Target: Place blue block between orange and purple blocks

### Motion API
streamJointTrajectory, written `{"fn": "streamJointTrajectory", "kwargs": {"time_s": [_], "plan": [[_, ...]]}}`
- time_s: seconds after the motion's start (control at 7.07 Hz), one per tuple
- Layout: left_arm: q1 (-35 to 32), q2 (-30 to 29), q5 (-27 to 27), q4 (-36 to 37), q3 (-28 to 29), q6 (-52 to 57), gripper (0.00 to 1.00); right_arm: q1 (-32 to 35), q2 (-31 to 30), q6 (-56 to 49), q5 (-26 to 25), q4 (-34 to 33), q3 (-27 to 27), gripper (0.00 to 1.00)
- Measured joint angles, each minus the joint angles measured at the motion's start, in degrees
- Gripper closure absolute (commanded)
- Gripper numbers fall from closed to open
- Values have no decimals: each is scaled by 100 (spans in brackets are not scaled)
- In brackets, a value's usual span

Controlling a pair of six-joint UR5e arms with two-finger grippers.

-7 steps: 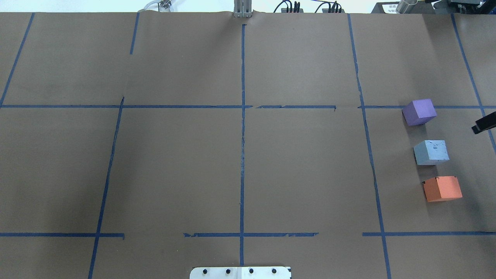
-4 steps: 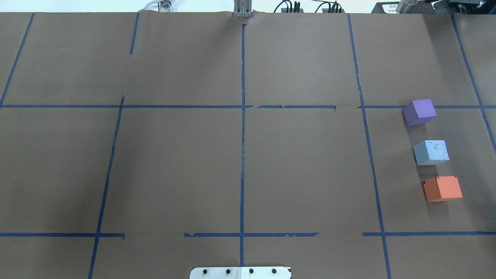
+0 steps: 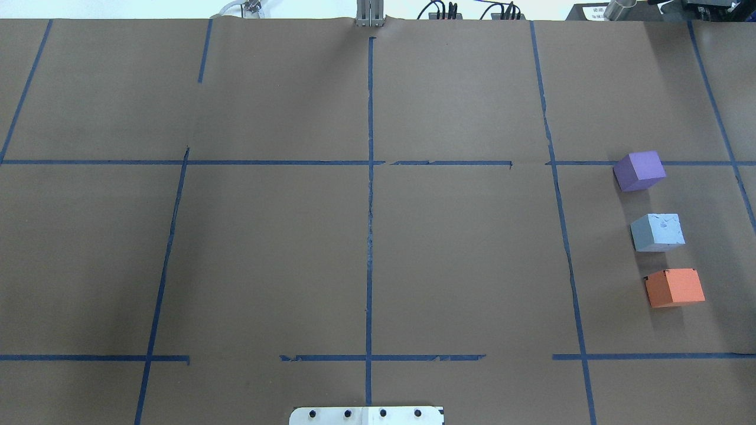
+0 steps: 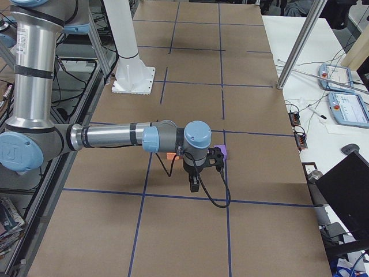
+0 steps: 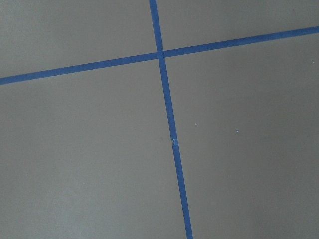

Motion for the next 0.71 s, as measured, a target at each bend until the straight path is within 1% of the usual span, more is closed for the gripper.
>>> {"fn": "streamJointTrajectory", "kwargs": {"time_s": [0.71], "plan": [[8, 199, 21, 7, -102, 13, 0, -10, -6, -9, 0, 8, -13, 0]]}}
